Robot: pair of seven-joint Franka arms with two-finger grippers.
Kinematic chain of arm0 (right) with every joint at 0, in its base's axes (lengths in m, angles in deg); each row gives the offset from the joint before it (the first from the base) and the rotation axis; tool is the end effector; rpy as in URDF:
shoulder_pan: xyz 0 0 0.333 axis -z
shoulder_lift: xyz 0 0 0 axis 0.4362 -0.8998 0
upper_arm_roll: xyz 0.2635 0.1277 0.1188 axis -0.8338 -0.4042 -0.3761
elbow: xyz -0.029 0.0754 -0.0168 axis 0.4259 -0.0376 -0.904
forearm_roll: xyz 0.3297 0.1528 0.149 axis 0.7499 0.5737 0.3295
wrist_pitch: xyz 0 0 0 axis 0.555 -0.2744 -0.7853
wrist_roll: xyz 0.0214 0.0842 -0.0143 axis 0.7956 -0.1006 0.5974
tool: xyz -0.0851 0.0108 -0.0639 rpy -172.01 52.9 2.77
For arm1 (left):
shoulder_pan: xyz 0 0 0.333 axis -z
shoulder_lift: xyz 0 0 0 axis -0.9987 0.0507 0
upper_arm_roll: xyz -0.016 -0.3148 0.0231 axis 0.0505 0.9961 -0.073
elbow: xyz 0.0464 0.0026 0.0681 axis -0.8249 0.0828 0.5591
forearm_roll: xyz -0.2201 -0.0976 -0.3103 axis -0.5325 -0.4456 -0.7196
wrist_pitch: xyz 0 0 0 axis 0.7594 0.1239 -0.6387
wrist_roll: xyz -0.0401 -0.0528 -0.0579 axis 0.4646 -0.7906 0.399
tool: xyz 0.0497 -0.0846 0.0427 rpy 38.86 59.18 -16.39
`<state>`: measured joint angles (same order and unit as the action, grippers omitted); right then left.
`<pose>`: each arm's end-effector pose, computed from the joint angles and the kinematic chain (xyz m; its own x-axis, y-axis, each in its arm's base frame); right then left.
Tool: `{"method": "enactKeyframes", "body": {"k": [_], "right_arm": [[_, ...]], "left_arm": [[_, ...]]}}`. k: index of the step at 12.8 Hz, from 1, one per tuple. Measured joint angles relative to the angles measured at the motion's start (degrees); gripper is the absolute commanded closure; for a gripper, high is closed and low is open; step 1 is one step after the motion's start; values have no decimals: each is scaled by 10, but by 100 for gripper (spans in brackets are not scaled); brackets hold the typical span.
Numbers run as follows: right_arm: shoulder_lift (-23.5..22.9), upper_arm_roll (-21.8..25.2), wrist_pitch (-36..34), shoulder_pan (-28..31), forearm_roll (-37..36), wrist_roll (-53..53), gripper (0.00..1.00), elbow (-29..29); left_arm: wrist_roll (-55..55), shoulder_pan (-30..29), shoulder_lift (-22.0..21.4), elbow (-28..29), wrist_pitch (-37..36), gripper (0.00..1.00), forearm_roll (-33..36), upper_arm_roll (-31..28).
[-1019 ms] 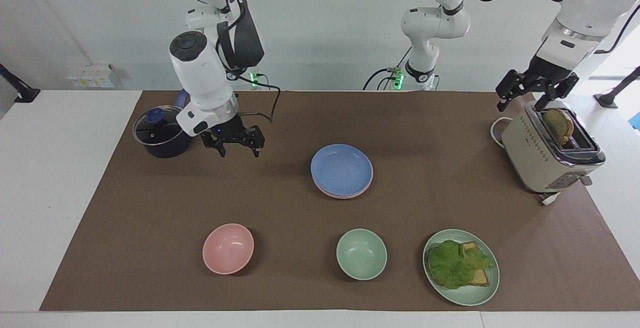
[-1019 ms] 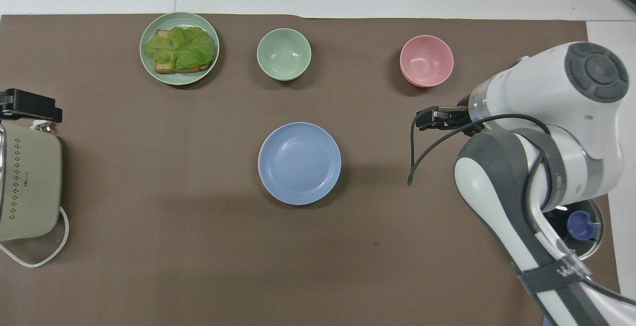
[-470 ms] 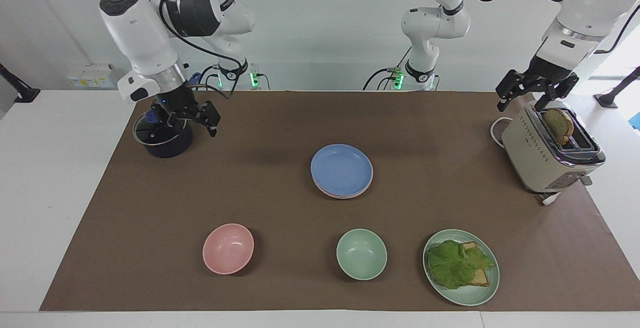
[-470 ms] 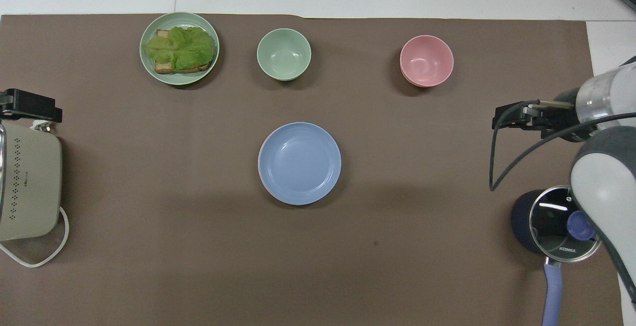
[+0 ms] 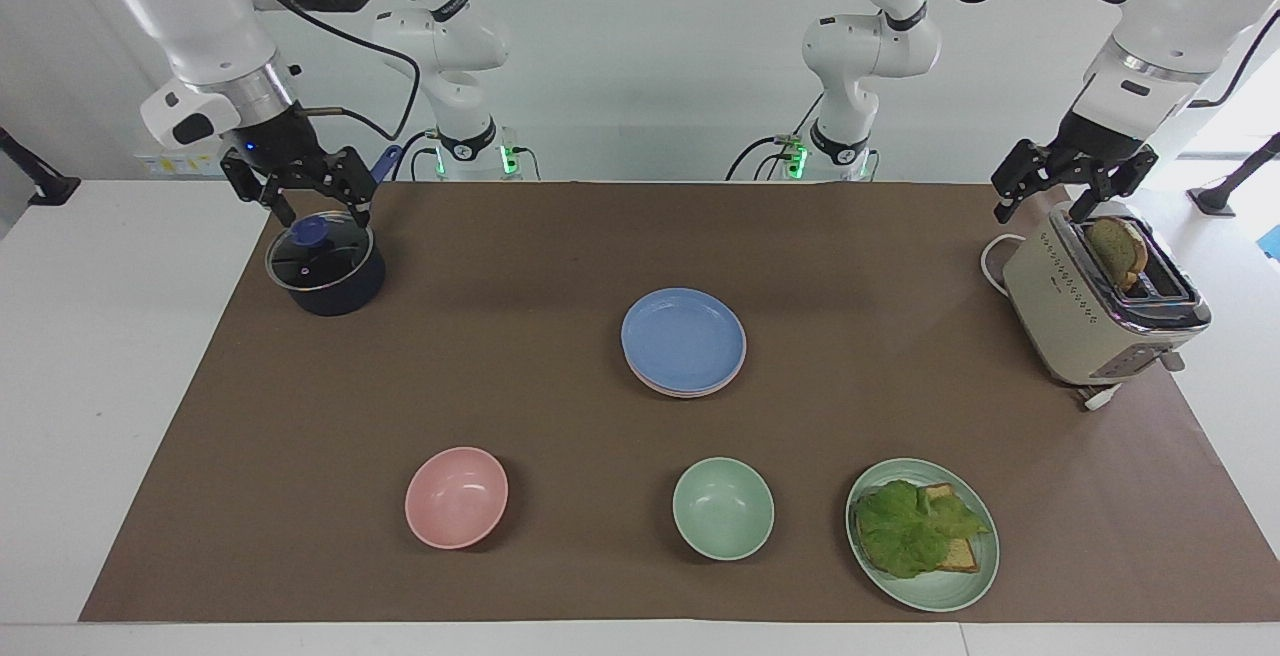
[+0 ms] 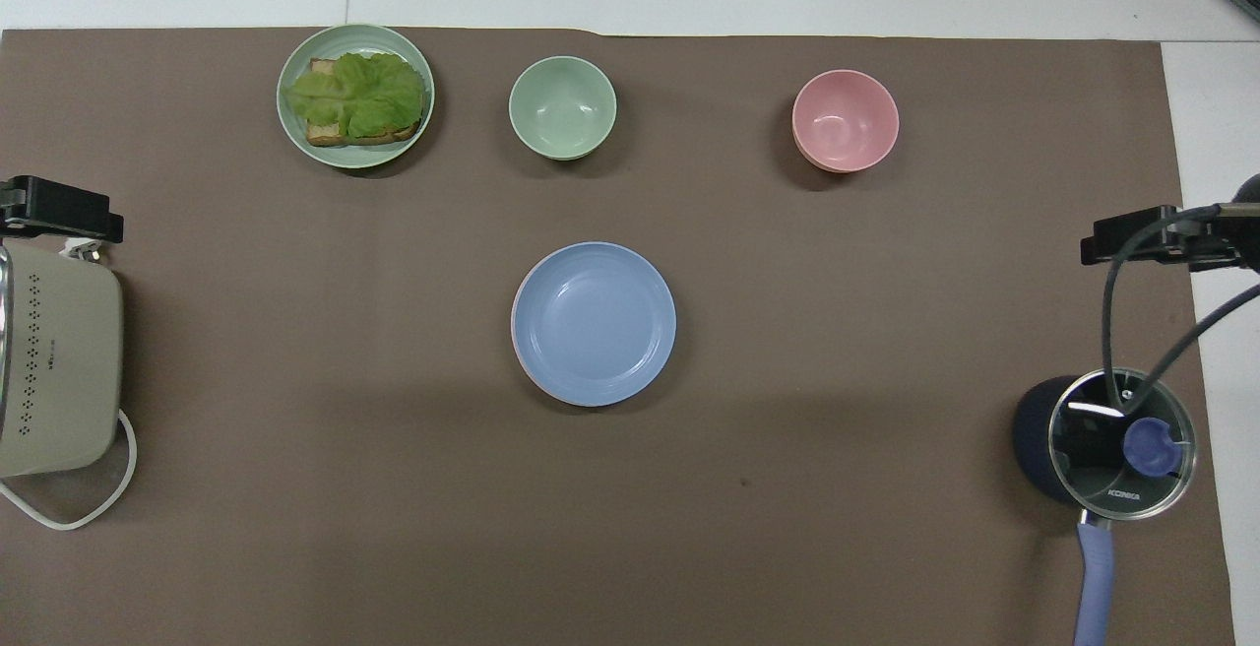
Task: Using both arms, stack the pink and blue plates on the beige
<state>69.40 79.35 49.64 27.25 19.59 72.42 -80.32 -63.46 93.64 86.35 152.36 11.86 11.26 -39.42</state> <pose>0.5498 -0.0283 0.6302 0.9974 -0.0596 0.0395 -0.0577 -0.9972 -0.0472 0.5603 -0.0159 0.6457 0.9970 -0.0416 0.0660 -0.0438 -0.9985 0.0325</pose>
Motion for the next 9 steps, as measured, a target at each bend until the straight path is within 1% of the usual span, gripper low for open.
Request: {"method": "enactKeyframes", "body": {"k": [3, 9], "right_arm": [[3, -2, -42, 0, -26, 2, 0, 23], [11, -10, -50, -3, -28, 2, 0, 21]], "left_arm": [[0, 0, 0, 0, 0, 0, 0, 0], [0, 0, 0, 0, 0, 0, 0, 0]]}}
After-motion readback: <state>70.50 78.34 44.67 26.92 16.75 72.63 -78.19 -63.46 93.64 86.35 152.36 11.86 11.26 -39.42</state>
